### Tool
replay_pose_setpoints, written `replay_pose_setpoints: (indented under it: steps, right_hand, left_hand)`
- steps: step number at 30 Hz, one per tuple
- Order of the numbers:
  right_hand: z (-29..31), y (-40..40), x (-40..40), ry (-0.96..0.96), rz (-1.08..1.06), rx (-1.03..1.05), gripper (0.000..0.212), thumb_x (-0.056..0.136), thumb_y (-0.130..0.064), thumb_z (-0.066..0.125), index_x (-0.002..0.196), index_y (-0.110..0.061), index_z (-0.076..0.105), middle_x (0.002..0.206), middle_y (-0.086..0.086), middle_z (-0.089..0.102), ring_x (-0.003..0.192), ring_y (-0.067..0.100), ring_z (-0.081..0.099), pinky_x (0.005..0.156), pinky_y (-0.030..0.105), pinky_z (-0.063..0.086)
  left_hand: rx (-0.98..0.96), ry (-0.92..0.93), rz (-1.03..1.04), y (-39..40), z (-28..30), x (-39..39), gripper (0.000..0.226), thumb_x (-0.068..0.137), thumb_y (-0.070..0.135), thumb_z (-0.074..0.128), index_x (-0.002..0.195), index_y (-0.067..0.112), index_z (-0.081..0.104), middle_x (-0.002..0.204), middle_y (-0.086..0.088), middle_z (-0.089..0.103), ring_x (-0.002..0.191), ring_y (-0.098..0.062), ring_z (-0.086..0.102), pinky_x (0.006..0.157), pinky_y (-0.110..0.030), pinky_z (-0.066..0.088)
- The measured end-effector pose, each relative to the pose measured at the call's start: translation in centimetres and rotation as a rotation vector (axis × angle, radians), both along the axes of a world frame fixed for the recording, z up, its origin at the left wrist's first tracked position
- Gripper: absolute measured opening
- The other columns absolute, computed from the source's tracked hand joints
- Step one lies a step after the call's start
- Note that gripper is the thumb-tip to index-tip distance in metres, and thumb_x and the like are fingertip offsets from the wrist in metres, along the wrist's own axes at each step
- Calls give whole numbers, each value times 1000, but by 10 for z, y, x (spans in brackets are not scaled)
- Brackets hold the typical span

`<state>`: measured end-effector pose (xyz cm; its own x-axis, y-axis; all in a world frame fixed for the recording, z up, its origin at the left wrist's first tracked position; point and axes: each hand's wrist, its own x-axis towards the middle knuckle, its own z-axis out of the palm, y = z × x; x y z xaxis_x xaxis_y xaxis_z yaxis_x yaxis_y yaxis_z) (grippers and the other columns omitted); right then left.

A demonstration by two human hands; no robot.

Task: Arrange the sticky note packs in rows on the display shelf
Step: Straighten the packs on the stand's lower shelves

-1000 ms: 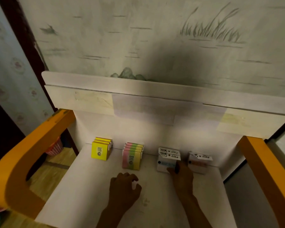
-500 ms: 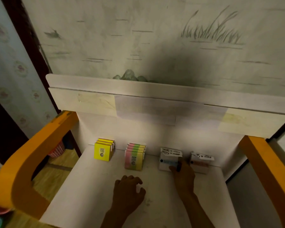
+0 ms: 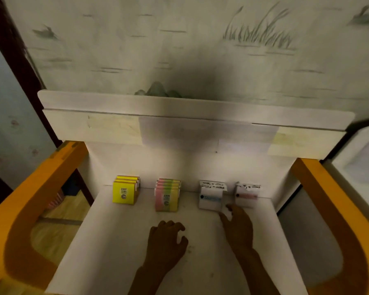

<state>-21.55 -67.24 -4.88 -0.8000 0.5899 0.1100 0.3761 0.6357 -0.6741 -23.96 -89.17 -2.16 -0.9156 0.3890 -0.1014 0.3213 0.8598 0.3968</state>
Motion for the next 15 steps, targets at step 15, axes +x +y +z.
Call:
replay_pose_setpoints:
  steps: [15]
  right_hand:
    - [66, -12, 141, -205, 62, 240, 47, 91, -52, 56, 134, -33, 53, 134, -13, 56, 118, 8, 54, 97, 23, 45]
  left_hand:
    - [170, 72, -450, 52, 26, 42, 45, 96, 43, 48, 141, 40, 41, 144, 15, 47, 130, -7, 43, 107, -28, 32]
